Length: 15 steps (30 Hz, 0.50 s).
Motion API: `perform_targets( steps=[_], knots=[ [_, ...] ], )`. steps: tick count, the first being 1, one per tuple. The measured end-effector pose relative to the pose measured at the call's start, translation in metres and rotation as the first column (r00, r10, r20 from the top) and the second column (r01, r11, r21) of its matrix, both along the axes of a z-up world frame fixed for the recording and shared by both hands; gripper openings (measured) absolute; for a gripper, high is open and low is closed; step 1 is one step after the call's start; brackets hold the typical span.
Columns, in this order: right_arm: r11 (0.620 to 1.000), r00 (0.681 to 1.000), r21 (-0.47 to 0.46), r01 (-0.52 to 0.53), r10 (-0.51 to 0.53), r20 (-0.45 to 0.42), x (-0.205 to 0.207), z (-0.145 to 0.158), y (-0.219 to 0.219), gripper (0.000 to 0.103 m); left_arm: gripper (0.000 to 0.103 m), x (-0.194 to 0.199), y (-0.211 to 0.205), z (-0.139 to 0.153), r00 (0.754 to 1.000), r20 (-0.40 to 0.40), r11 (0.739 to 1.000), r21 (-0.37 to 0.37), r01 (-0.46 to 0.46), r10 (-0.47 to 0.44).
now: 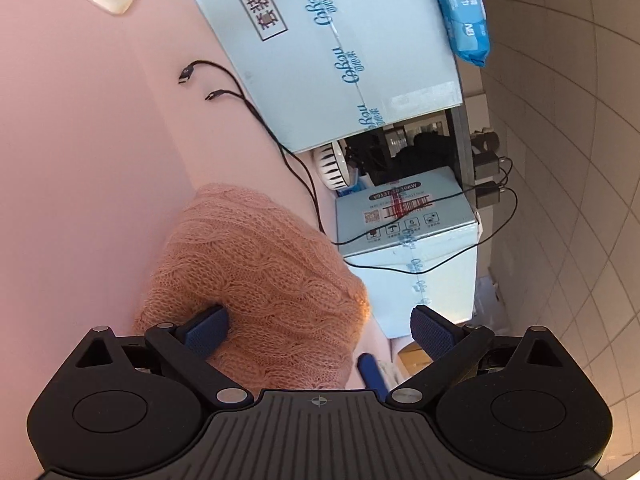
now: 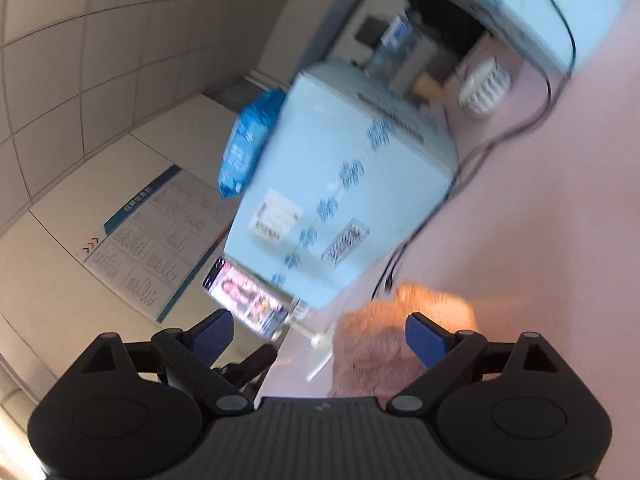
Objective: Fold clothes
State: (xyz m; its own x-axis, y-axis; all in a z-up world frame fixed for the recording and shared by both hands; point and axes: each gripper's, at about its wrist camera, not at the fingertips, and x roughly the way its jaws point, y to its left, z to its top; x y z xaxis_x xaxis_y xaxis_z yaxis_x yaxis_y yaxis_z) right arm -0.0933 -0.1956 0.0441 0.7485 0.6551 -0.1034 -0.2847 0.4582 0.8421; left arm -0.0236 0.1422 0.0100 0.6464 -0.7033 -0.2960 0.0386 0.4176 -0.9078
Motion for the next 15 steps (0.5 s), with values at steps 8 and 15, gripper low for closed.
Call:
perform_targets(
  steps=[8, 15],
  knots=[
    [0.997, 0.976, -0.009, -0.081, 0.077, -0.205, 0.044, -0.025, 0.017, 0.096, 0.099, 0.005, -0.008, 0.004, 1.000, 0.023, 0.994, 0.109, -0.004, 0.002],
    [0.996, 0.988, -0.014, -0.084, 0.081, -0.133, 0.017, -0.005, -0.008, 0.096, 0.099, -0.008, 0.004, 0.017, 0.999, 0.037, 0.998, 0.066, -0.006, 0.003]
  ],
)
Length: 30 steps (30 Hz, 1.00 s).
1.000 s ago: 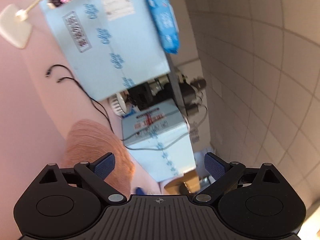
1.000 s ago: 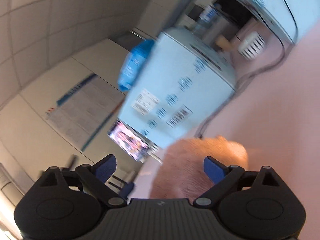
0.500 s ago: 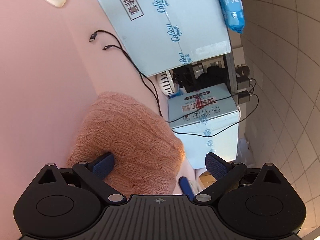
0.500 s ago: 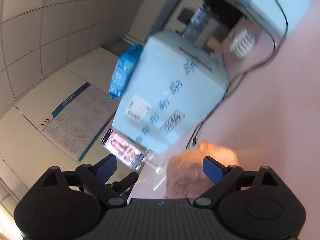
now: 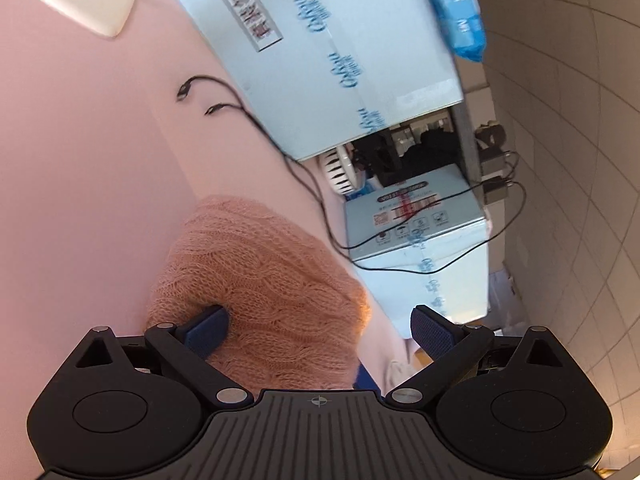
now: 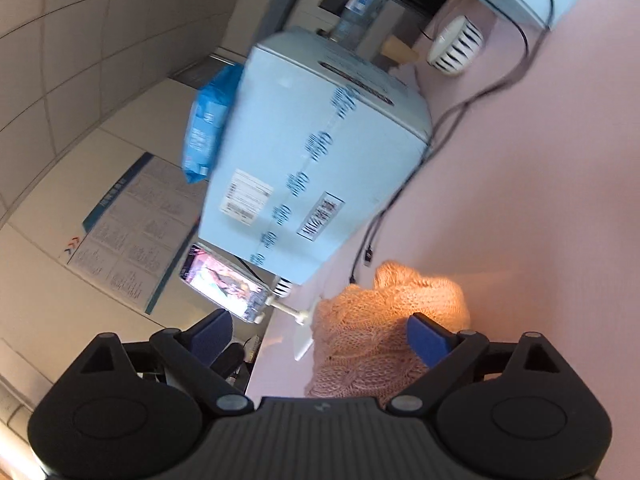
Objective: Fold clothes
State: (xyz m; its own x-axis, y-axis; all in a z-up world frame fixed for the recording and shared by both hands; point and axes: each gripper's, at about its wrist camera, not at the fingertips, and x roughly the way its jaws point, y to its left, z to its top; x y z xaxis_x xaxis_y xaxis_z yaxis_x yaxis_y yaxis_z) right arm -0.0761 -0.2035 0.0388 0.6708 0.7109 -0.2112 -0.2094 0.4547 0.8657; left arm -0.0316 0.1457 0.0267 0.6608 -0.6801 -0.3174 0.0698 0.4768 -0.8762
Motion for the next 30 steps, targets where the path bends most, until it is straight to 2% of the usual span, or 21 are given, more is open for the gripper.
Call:
perform_targets(
  steps=[3, 6, 8, 10, 11, 12, 14, 16, 19, 22, 25, 28, 30],
  knots=[
    [0.998, 0.998, 0.021, -0.056, 0.056, 0.017, -0.013, 0.001, -0.007, 0.096, 0.099, -0.019, -0.002, 0.010, 0.998, 0.041, 0.999, 0.005, 0.043, -0.043],
    [0.990, 0.991, 0.036, -0.135, 0.135, -0.007, -0.013, -0.006, 0.000, 0.096, 0.099, -0.030, -0.009, 0.001, 0.996, 0.034, 0.996, 0.005, 0.085, -0.085],
    [0.991, 0.988, -0.007, -0.135, 0.134, -0.075, -0.007, -0.019, 0.010, 0.096, 0.099, -0.025, -0.013, -0.016, 0.996, -0.011, 0.996, 0.017, 0.092, -0.092],
    [0.990, 0.975, -0.045, -0.132, 0.122, -0.185, 0.002, -0.039, 0.017, 0.096, 0.099, -0.020, -0.010, -0.033, 0.996, -0.039, 0.996, -0.028, 0.083, -0.084],
    [0.990, 0.969, -0.049, -0.135, 0.121, -0.217, 0.004, -0.045, 0.017, 0.089, 0.099, -0.020, -0.007, -0.036, 0.996, -0.035, 0.995, -0.051, 0.085, -0.087],
    [0.990, 0.965, -0.050, -0.131, 0.116, -0.235, 0.005, -0.049, 0.016, 0.088, 0.099, -0.021, -0.004, -0.036, 0.995, -0.038, 0.995, -0.055, 0.087, -0.089],
    [0.992, 0.972, -0.033, -0.118, 0.109, -0.207, 0.002, -0.044, 0.009, 0.091, 0.099, -0.024, 0.002, -0.033, 0.995, -0.048, 0.994, -0.057, 0.089, -0.092],
    [0.995, 0.988, 0.002, -0.096, 0.095, -0.121, -0.002, -0.028, 0.000, 0.092, 0.099, -0.026, 0.009, -0.025, 0.995, -0.065, 0.995, -0.064, 0.073, -0.077],
    [1.000, 1.000, 0.009, -0.024, 0.024, -0.005, -0.005, -0.001, -0.006, 0.094, 0.099, -0.024, 0.020, 0.003, 0.999, 0.015, 0.998, -0.059, 0.033, -0.032],
    [1.000, 0.997, -0.017, 0.022, -0.021, 0.076, 0.002, 0.022, 0.001, 0.094, 0.100, -0.010, 0.022, 0.026, 0.995, 0.096, 0.999, -0.005, -0.038, 0.039],
    [0.994, 0.997, -0.105, 0.041, -0.034, 0.065, 0.018, 0.026, 0.017, 0.094, 0.100, 0.019, 0.012, 0.032, 0.993, 0.086, 0.992, 0.090, -0.086, 0.078],
    [0.994, 0.998, -0.105, -0.032, 0.025, -0.062, 0.043, 0.004, 0.029, 0.094, 0.100, 0.046, -0.004, 0.010, 0.999, -0.022, 0.993, 0.113, -0.040, 0.043],
    [0.992, 0.996, -0.125, -0.024, 0.012, -0.091, 0.050, -0.006, 0.032, 0.094, 0.100, 0.058, -0.011, -0.006, 0.997, -0.069, 0.991, 0.131, -0.013, 0.023]
  ],
)
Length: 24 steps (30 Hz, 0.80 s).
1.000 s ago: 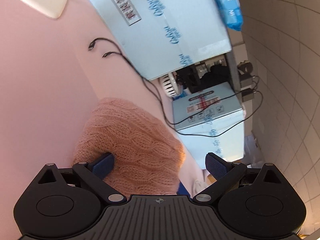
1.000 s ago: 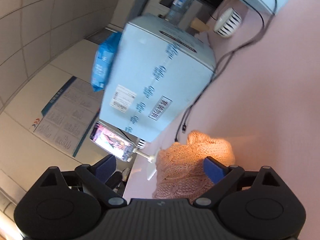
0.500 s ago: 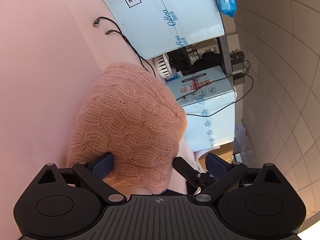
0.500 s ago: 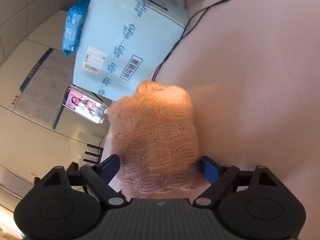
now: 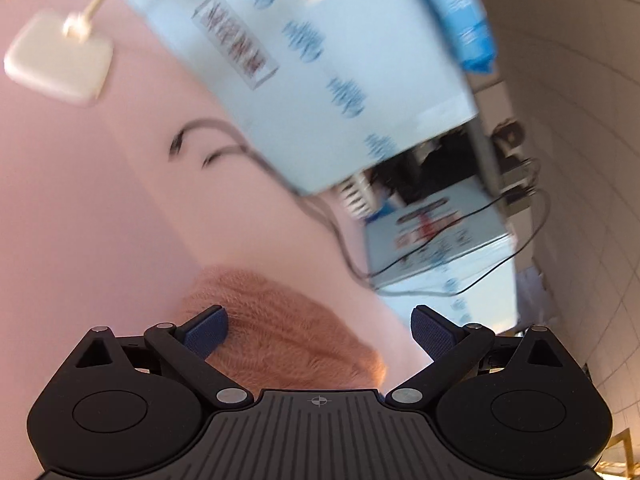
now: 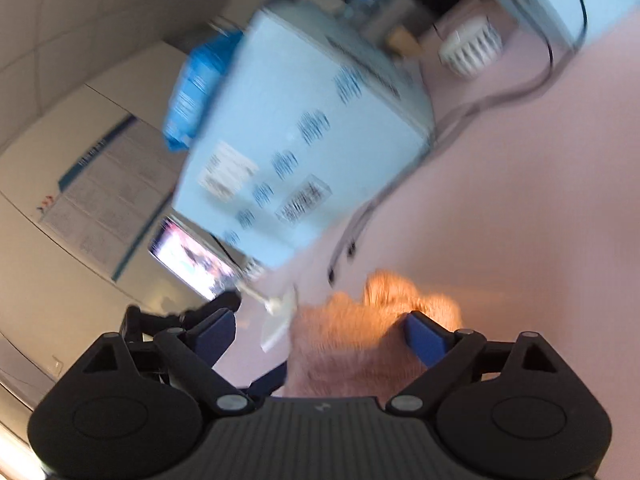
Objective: Fold clothes
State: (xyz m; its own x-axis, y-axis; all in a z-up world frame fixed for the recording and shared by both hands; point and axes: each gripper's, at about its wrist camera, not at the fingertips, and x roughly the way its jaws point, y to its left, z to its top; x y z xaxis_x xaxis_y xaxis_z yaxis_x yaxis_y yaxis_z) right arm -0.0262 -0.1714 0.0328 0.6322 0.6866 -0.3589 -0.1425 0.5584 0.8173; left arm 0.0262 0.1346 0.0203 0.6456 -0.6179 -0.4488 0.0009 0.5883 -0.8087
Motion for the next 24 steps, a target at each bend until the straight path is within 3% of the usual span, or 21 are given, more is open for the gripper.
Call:
perform_targets(
  steps=[3, 6, 11, 13, 17, 21, 24],
  knots=[
    [1.000, 1.000, 0.026, 0.017, -0.016, -0.023, 0.002, 0.000, -0.010, 0.094, 0.100, 0.010, 0.000, -0.015, 0.999, -0.041, 1.000, -0.007, 0.015, -0.015],
    [0.996, 1.000, 0.086, 0.015, -0.014, -0.006, -0.007, 0.009, -0.031, 0.095, 0.100, 0.002, 0.011, -0.007, 0.999, -0.042, 0.999, -0.037, 0.005, -0.007],
    [1.000, 1.000, -0.009, -0.005, 0.004, -0.028, -0.022, 0.009, -0.056, 0.096, 0.100, -0.029, 0.029, 0.017, 0.999, -0.010, 0.995, 0.088, 0.041, -0.040],
    [0.998, 0.998, -0.046, -0.037, 0.034, -0.050, -0.021, 0.002, -0.059, 0.096, 0.100, -0.040, 0.039, 0.016, 0.996, -0.044, 0.988, 0.126, 0.086, -0.081],
    [0.984, 0.987, -0.122, -0.132, 0.118, -0.112, -0.015, -0.014, -0.050, 0.096, 0.100, -0.047, 0.046, -0.001, 0.971, -0.128, 0.970, 0.109, 0.215, -0.201],
    [0.981, 0.980, -0.106, -0.165, 0.151, -0.126, -0.009, -0.025, -0.037, 0.102, 0.103, -0.039, 0.037, -0.019, 0.942, -0.165, 0.944, 0.109, 0.312, -0.292],
    [0.983, 0.976, -0.071, -0.171, 0.160, -0.147, 0.005, -0.028, -0.029, 0.103, 0.103, -0.030, 0.029, -0.020, 0.938, -0.151, 0.938, 0.104, 0.330, -0.313]
  ],
)
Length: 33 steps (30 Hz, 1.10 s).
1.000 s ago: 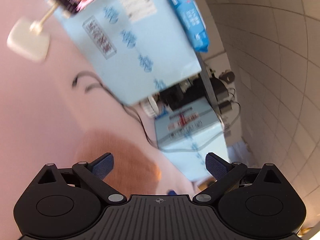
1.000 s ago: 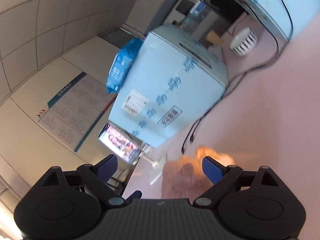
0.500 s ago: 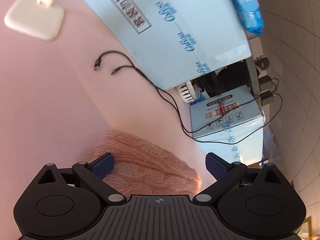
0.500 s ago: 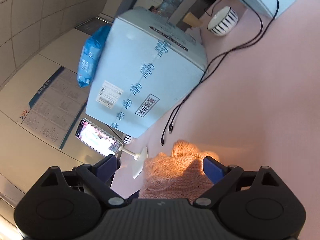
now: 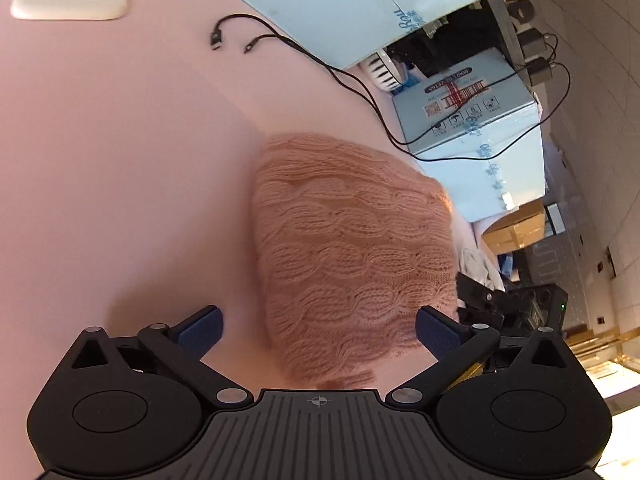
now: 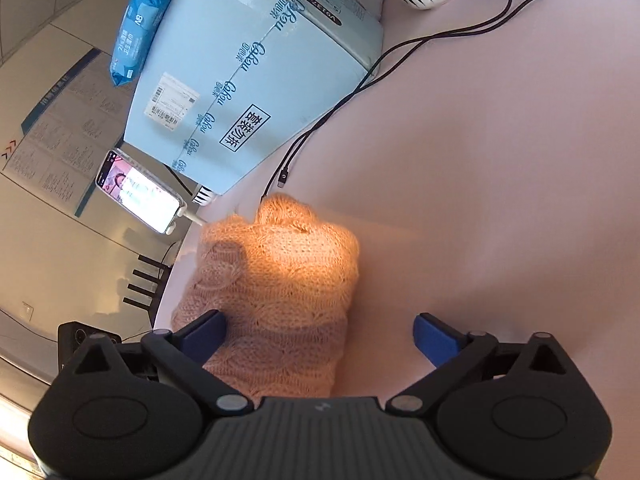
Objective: Fold clothes
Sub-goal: 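Pinch the folded sweater with the right gripper while the left gripper holds it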
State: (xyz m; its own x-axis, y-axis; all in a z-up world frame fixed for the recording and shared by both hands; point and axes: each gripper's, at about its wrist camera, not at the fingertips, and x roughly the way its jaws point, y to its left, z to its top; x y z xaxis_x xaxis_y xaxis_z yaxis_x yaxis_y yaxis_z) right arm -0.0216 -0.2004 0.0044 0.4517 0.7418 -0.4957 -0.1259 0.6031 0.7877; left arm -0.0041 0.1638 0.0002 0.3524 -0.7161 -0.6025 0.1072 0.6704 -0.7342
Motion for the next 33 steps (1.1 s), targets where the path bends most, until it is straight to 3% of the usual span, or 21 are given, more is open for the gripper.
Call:
perform_targets(
  steps=[5, 13, 19, 25, 28, 33],
  knots=[
    [0.999, 0.999, 0.041, -0.017, 0.019, -0.030, 0.013, -0.004, 0.007, 0.103, 0.103, 0.012, -0.012, 0.000, 0.999, 0.020, 0.999, -0.001, 0.043, -0.043],
    [0.989, 0.998, 0.146, 0.023, -0.013, -0.069, 0.016, -0.008, -0.007, 0.103, 0.103, 0.023, -0.010, -0.006, 0.998, 0.005, 0.996, -0.060, 0.061, -0.060],
    [1.000, 1.000, 0.018, -0.001, 0.001, 0.000, 0.016, -0.003, 0.013, 0.103, 0.103, 0.019, -0.031, 0.004, 0.998, 0.040, 0.997, 0.061, 0.048, -0.050],
    [0.999, 1.000, 0.040, -0.014, 0.014, 0.003, 0.016, -0.004, 0.015, 0.095, 0.103, 0.007, -0.054, 0.011, 0.993, 0.119, 0.982, 0.188, -0.001, -0.022],
    [0.988, 0.998, 0.149, -0.041, 0.047, -0.034, 0.019, -0.010, 0.011, 0.094, 0.103, 0.003, -0.055, 0.010, 0.989, 0.148, 0.980, 0.200, -0.017, -0.013],
    [0.993, 0.997, 0.086, -0.080, 0.080, 0.004, 0.020, -0.007, 0.023, 0.098, 0.103, 0.001, -0.058, 0.010, 0.985, 0.174, 0.976, 0.213, -0.035, -0.003]
  ],
)
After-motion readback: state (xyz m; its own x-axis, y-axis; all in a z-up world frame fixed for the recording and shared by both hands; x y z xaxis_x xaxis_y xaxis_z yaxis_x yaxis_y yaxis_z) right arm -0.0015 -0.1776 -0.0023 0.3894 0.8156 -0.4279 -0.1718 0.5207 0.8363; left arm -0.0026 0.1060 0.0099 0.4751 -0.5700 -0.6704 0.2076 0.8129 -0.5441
